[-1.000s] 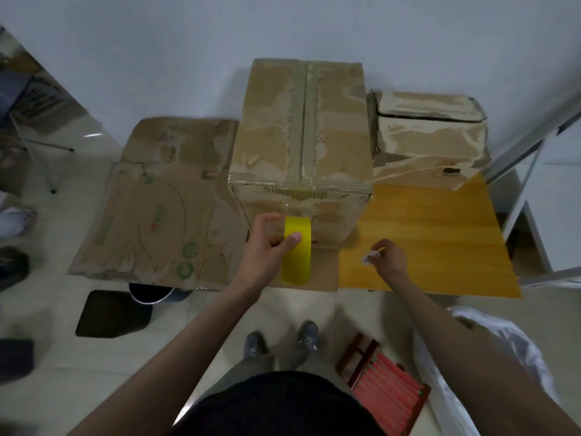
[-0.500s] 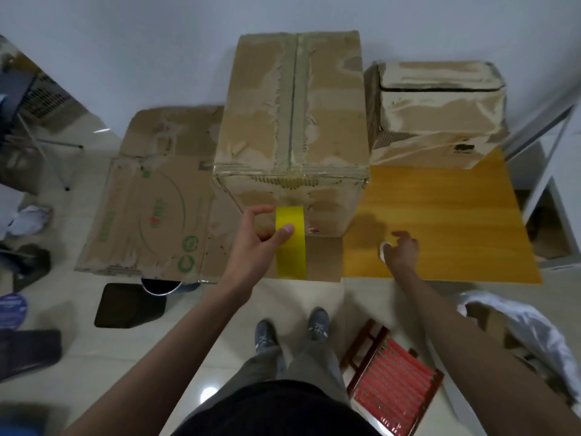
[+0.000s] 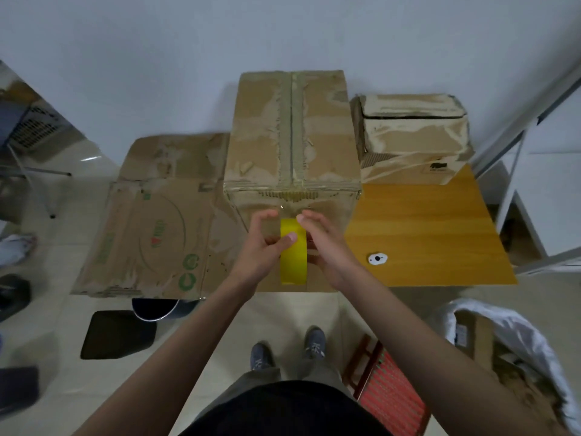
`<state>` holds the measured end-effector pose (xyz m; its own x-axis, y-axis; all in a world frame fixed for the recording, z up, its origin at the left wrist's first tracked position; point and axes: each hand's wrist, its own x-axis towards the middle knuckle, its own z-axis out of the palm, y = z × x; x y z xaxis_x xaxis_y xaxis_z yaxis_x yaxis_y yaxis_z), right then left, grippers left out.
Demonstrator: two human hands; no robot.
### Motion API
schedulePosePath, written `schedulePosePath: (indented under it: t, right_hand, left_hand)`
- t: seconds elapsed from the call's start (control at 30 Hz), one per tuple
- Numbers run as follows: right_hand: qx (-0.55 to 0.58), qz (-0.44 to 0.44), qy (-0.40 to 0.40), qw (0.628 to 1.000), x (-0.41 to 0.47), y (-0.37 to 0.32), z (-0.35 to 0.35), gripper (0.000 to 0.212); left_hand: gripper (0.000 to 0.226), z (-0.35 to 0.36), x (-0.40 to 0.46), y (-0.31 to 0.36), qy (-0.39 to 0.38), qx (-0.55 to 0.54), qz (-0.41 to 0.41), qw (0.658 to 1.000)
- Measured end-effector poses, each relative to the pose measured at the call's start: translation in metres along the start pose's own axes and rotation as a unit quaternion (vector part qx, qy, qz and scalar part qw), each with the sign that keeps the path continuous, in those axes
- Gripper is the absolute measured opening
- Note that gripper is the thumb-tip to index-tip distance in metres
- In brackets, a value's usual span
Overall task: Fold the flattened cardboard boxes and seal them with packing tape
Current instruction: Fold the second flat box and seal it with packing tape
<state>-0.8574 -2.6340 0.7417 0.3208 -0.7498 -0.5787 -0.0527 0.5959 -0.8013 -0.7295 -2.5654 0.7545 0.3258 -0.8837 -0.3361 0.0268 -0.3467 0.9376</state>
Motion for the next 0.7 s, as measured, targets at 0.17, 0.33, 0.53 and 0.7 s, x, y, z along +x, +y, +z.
schedulePosePath:
  t: [0.17,0.33,0.53,0.7]
  right_hand:
    - [0.057,0.028,0.051,0.997,0.002,-0.01,0.018,0.019]
    - [0.1,0.075,0.075,0.989,0.01,-0.014,0.023,0.007]
    - [0.086,0.098,0.091,0.987,0.002,0.005,0.021,0.017]
    - [0.036,0.034,0.098,0.994,-0.013,0.015,0.012,0.006]
  left_hand:
    - [0.051,0.001,0.001,0.002,0.004,0.001,-0.007,1.0]
    - [0.055,-0.001,0.003,0.0,0.002,0.008,-0.023,1.0]
    - [0.058,0.0,0.001,-0.02,-0.014,0.052,-0.07,0.996]
    - [0.041,-0.001,0.002,-0.015,-0.023,0.213,0.0,0.977]
